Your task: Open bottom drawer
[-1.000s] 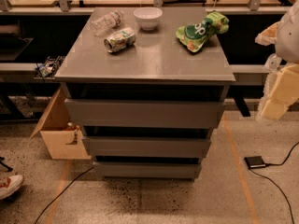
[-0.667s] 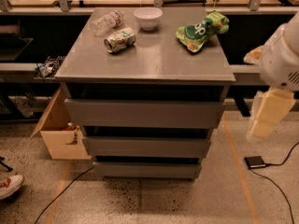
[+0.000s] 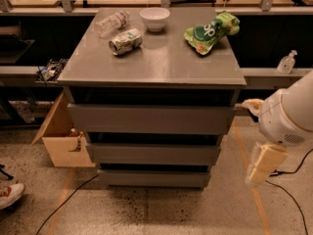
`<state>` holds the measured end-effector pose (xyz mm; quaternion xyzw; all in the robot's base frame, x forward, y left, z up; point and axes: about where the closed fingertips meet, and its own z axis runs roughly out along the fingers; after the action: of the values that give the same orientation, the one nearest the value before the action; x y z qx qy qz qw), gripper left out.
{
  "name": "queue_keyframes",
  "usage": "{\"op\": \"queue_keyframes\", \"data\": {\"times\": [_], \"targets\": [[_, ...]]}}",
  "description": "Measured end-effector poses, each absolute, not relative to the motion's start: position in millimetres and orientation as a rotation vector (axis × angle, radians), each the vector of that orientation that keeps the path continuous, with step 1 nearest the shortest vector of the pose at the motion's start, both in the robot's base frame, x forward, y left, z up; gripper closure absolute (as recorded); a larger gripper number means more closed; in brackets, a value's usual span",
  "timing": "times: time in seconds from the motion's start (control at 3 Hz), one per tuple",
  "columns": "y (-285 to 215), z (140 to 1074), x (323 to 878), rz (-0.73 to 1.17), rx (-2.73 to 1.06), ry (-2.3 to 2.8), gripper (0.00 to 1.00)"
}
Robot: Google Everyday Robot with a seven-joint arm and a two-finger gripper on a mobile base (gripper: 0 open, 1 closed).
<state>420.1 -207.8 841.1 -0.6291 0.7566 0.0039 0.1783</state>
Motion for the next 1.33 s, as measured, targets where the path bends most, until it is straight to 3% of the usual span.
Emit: {"op": "queue_keyframes", "data": {"times": [0.33, 1.0, 1.33], "targets": [[-199, 769, 404, 0.13, -1.765, 2.13, 0.0], [-199, 760, 407, 0.109, -1.764, 2.153, 0.0], [-199, 713, 417, 0.091, -1.792, 2.147, 0.0]]}}
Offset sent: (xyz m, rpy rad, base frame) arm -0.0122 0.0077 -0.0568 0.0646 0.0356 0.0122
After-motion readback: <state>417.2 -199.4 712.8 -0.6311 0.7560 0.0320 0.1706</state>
